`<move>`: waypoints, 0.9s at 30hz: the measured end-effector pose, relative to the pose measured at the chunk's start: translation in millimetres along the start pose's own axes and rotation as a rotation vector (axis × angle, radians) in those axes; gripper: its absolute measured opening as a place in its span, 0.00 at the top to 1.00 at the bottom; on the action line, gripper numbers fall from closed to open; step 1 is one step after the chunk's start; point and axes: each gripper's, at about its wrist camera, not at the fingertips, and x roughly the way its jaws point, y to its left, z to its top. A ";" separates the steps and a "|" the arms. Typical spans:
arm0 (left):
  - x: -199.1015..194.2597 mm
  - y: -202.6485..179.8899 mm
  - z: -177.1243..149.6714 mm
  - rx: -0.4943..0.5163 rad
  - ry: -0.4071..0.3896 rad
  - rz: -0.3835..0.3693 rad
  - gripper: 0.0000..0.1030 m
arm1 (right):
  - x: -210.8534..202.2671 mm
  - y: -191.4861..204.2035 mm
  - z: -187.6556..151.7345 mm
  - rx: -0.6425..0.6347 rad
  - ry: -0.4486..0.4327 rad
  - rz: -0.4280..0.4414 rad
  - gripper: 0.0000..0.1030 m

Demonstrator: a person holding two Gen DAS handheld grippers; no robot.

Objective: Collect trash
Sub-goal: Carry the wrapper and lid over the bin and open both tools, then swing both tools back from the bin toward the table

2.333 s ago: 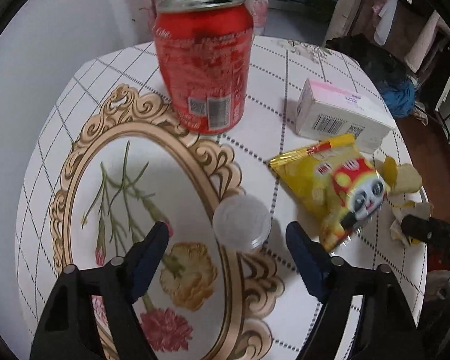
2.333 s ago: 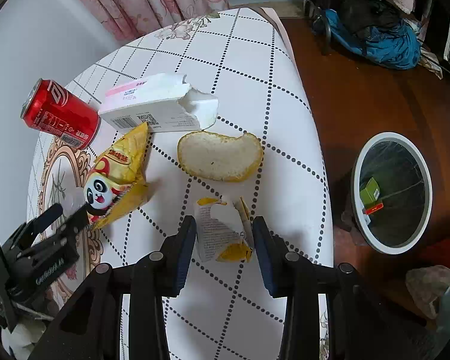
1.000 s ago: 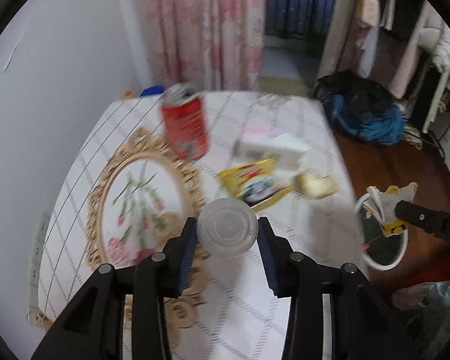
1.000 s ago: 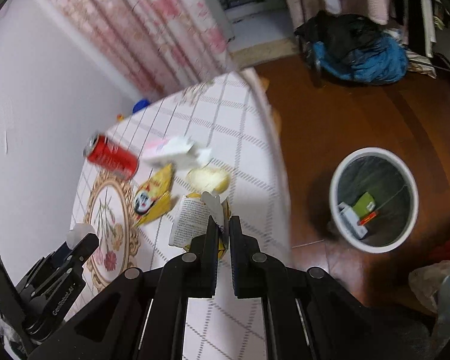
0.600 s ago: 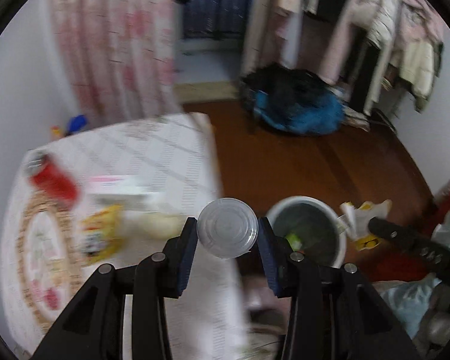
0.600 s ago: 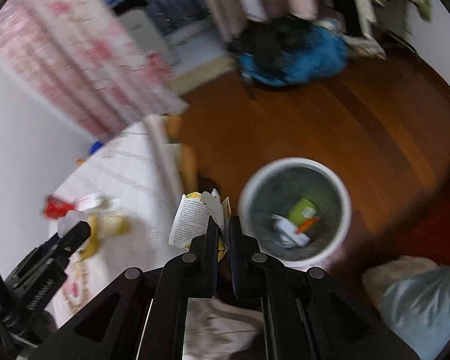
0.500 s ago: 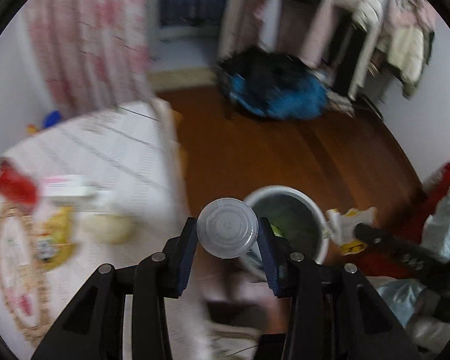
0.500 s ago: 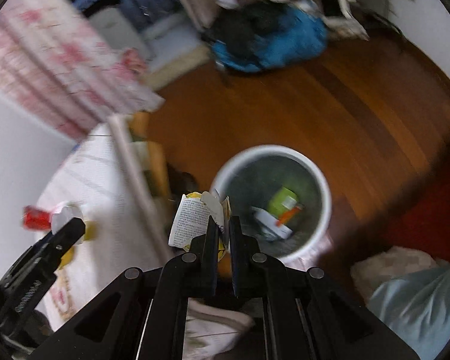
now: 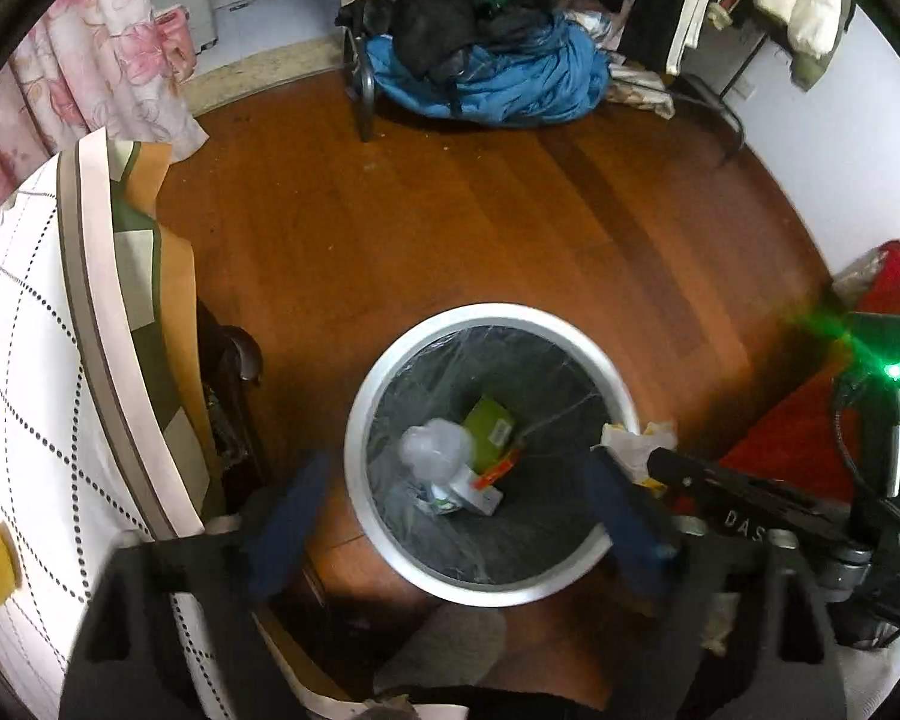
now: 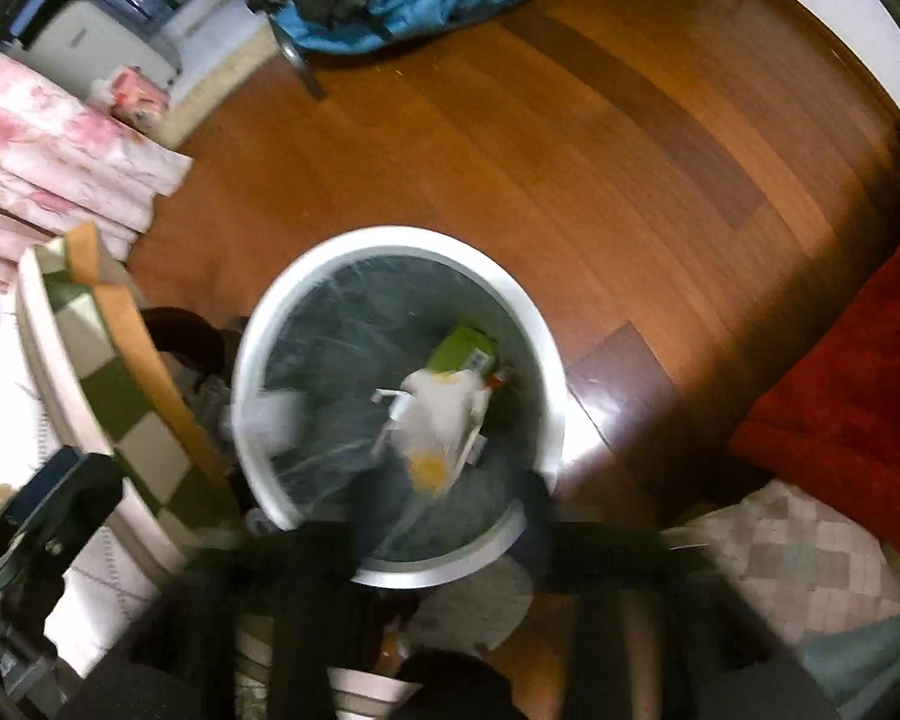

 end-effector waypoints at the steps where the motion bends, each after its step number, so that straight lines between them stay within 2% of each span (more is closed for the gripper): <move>1: 1.6 1.4 -2.7 0.004 0.006 0.013 0.11 | 2.8 -0.3 -0.8 -0.009 0.000 -0.015 0.10; 4: 5.6 4.7 -9.5 0.015 0.016 0.054 0.05 | 6.8 3.6 -5.3 -0.039 0.012 -0.064 0.07; 8: 8.6 9.6 -14.5 0.018 0.022 0.081 0.04 | 7.6 6.6 -14.1 -0.067 0.017 -0.120 0.01; 13: -4.1 11.9 -16.3 0.021 0.002 0.102 0.04 | -11.0 7.5 -19.4 -0.077 -0.013 -0.147 0.01; 27: -92.9 8.9 -26.7 0.017 -0.142 0.116 0.04 | -121.2 31.5 -44.2 -0.088 -0.177 -0.121 0.01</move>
